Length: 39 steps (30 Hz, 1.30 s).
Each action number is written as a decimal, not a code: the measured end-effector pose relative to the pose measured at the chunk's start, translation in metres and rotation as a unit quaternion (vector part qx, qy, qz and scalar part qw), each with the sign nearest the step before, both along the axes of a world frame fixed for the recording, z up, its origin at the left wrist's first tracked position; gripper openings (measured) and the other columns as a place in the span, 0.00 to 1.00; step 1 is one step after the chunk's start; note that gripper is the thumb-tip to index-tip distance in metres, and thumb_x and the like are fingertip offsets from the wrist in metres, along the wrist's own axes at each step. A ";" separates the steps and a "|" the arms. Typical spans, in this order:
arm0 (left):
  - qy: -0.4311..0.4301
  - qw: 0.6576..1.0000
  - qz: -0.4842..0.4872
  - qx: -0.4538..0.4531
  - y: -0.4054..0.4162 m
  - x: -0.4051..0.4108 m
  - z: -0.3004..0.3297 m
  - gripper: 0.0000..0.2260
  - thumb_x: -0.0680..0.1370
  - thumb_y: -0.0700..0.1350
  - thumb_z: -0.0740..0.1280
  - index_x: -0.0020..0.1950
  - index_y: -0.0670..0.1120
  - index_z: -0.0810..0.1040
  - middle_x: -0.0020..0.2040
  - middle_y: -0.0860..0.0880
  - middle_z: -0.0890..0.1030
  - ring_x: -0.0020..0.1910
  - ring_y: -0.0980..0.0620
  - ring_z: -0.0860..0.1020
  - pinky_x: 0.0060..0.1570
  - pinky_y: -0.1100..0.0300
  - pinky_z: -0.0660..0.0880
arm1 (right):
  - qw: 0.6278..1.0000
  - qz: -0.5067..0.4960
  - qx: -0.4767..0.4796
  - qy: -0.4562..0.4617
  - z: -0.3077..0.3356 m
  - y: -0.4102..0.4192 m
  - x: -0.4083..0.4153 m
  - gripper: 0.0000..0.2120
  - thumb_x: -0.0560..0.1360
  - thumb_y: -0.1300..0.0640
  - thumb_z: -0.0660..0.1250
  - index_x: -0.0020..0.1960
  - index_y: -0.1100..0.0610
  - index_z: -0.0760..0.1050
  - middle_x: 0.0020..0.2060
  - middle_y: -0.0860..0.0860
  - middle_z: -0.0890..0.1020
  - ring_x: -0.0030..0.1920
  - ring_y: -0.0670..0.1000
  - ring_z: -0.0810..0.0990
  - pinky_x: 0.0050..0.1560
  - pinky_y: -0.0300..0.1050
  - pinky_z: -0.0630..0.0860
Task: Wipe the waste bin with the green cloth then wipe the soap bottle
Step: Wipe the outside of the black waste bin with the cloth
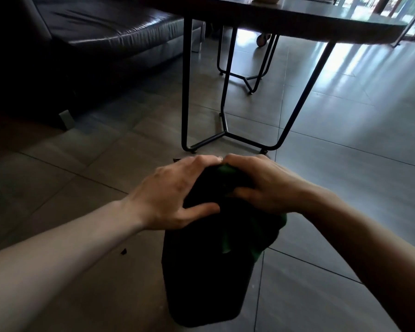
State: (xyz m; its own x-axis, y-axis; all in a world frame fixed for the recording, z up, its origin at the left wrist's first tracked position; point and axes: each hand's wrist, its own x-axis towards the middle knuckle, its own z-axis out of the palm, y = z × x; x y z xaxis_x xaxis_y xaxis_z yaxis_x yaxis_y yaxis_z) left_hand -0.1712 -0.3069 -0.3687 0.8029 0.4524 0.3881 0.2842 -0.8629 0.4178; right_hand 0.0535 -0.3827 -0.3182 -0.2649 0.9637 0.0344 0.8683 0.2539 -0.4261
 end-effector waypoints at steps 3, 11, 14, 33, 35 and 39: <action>-0.009 1.000 0.020 -0.019 -0.005 0.008 -0.012 0.40 0.73 0.61 0.73 0.79 0.56 0.56 0.74 0.56 0.69 0.67 0.55 0.72 0.62 0.53 0.74 | 0.999 -0.031 0.025 0.027 -0.007 0.005 -0.002 0.14 0.74 0.57 0.72 0.55 0.45 0.73 0.46 0.44 0.80 0.50 0.52 0.80 0.52 0.54 0.78; -0.037 0.994 0.055 -0.090 0.010 0.007 -0.020 0.43 0.72 0.55 0.77 0.80 0.54 0.57 0.77 0.63 0.66 0.75 0.62 0.65 0.72 0.59 0.66 | 0.968 -0.110 0.184 0.133 -0.014 -0.004 0.016 0.23 0.73 0.70 0.69 0.63 0.52 0.77 0.51 0.43 0.83 0.52 0.41 0.81 0.54 0.36 0.75; -0.033 0.991 0.070 -0.106 0.018 0.001 -0.019 0.41 0.72 0.55 0.77 0.79 0.57 0.58 0.77 0.60 0.67 0.76 0.57 0.66 0.75 0.50 0.65 | 0.925 -0.201 0.262 0.187 -0.014 -0.008 0.028 0.27 0.73 0.68 0.68 0.67 0.47 0.71 0.51 0.42 0.81 0.50 0.40 0.81 0.49 0.24 0.73; -0.003 0.986 0.097 -0.139 0.039 -0.032 -0.022 0.27 0.76 0.51 0.73 0.71 0.65 0.67 0.78 0.63 0.65 0.79 0.58 0.61 0.76 0.43 0.63 | 0.949 0.096 0.267 -0.138 -0.170 -0.079 -0.053 0.09 0.83 0.54 0.66 0.62 0.50 0.75 0.78 0.53 0.69 0.79 0.60 0.65 0.77 0.60 0.65; -0.016 0.986 0.086 -0.142 0.036 -0.028 -0.022 0.26 0.76 0.49 0.73 0.71 0.64 0.68 0.78 0.63 0.65 0.79 0.60 0.59 0.76 0.46 0.62 | 0.944 0.080 0.285 -0.146 -0.161 -0.071 -0.049 0.06 0.84 0.53 0.63 0.61 0.50 0.74 0.76 0.54 0.72 0.78 0.60 0.68 0.74 0.60 0.68; -0.036 0.985 0.084 -0.149 0.035 -0.023 -0.022 0.24 0.79 0.45 0.70 0.72 0.62 0.70 0.77 0.62 0.66 0.78 0.61 0.61 0.77 0.50 0.60 | 0.955 -0.102 0.279 0.006 -0.124 -0.032 -0.044 0.19 0.74 0.62 0.72 0.62 0.54 0.71 0.74 0.58 0.73 0.80 0.61 0.64 0.75 0.66 0.68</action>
State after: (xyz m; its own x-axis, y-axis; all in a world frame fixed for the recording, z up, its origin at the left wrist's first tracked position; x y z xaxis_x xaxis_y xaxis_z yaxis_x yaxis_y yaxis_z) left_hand -0.1944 -0.2715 -0.3903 0.6819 0.6794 0.2709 0.3731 -0.6417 0.6701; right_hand 0.0094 -0.4144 -0.4419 -0.0700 0.8260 0.5593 0.9202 0.2700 -0.2836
